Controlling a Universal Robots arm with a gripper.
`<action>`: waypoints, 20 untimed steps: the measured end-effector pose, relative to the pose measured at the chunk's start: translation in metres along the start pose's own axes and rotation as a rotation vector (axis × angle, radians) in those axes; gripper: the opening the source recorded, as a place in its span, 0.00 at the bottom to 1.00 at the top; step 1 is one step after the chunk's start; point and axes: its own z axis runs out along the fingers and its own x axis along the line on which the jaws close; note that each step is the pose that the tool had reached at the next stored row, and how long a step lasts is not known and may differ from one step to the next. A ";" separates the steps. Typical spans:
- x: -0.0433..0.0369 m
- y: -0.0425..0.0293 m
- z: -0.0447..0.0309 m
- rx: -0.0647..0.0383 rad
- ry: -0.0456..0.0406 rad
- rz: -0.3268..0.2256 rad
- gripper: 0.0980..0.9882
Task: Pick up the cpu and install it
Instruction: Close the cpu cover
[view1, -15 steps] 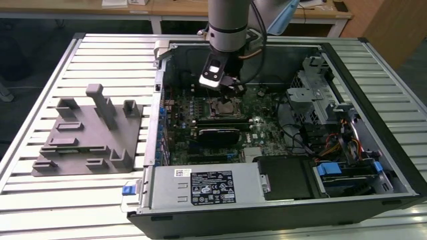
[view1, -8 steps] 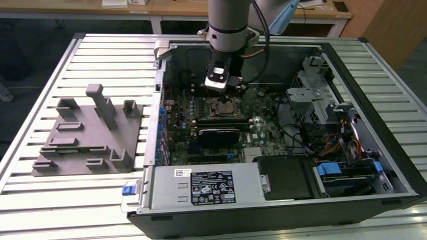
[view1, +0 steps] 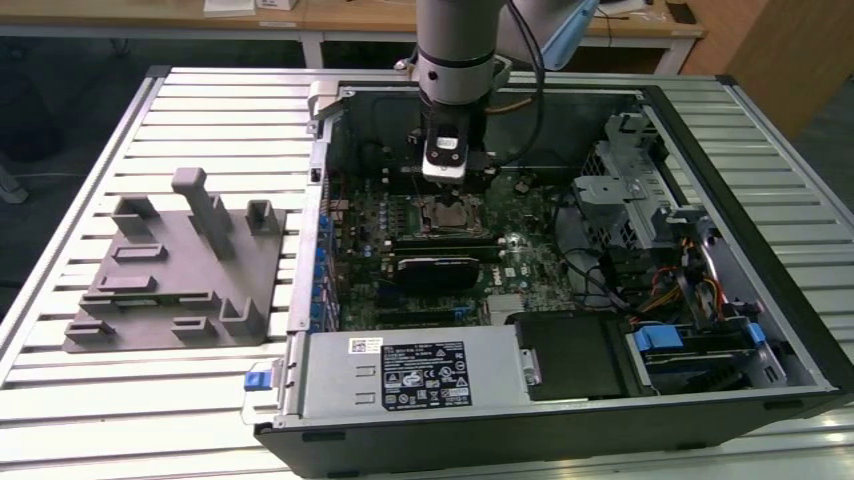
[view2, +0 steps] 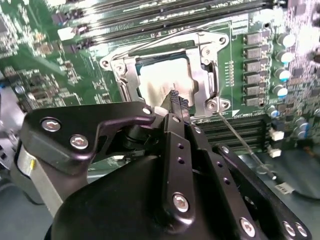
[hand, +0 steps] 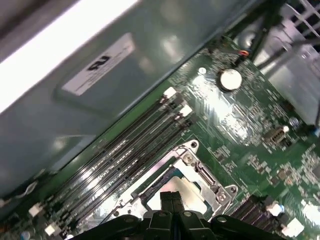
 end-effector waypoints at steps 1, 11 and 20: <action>0.0000 0.0000 0.0000 -0.001 0.0011 -0.018 0.01; 0.0000 0.0000 0.0002 -0.007 0.0119 -0.199 0.01; 0.0000 0.0000 0.0004 -0.013 0.0215 -0.362 0.01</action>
